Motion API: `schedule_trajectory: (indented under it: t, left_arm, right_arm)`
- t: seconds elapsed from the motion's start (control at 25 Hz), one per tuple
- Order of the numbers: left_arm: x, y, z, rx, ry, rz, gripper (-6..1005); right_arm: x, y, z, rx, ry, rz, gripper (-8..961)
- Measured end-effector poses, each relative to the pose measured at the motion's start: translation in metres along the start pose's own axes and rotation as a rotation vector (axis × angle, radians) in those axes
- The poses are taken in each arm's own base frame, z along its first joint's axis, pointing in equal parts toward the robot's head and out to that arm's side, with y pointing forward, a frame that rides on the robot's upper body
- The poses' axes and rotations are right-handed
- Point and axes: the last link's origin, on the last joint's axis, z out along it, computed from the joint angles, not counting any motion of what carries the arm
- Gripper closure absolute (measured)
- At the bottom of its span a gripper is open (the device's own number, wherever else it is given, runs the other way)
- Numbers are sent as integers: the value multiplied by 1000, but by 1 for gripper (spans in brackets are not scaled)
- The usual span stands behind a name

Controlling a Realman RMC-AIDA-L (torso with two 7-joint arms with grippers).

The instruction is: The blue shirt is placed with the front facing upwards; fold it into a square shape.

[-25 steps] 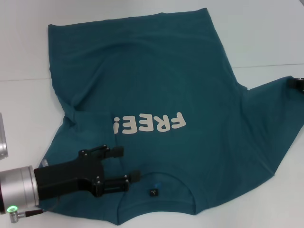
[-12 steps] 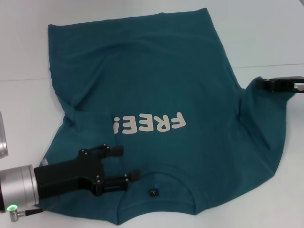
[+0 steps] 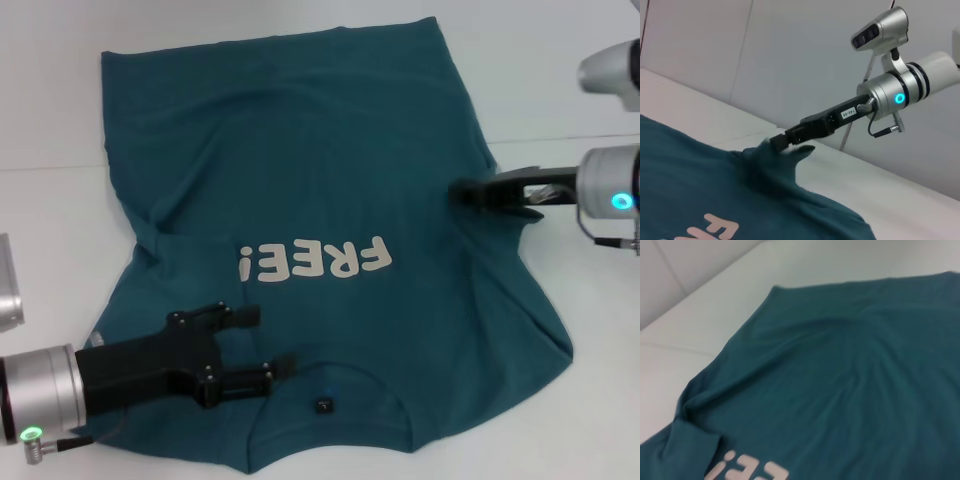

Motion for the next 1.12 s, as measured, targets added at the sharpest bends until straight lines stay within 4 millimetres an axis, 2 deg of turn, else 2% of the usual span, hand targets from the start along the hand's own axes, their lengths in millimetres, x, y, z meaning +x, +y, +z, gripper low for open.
schedule_trajectory:
  t: [0.16, 0.36, 0.6, 0.72, 0.92, 1.12]
  left_arm:
    - [-1, -1, 1, 5, -5, -4, 121]
    - [0, -2, 0, 8, -2, -11, 121]
    - [1, -2, 0, 8, -1, -13, 121]
    - [2, -2, 0, 7, 0, -13, 121]
    - [1, -2, 1, 7, -2, -14, 122]
    - [1, -2, 2, 3, -5, -13, 122]
  right_arm:
    - [2, 10, 8, -15, 30, -37, 864]
    - [2, 12, 9, -19, 32, -45, 829]
    - [4, -1, 1, 29, 22, 35, 598]
    - [7, -10, -4, 58, 24, 90, 359]
    - [15, -24, -12, 102, 30, 211, 138]
    - [23, -27, -10, 125, 50, 255, 138]
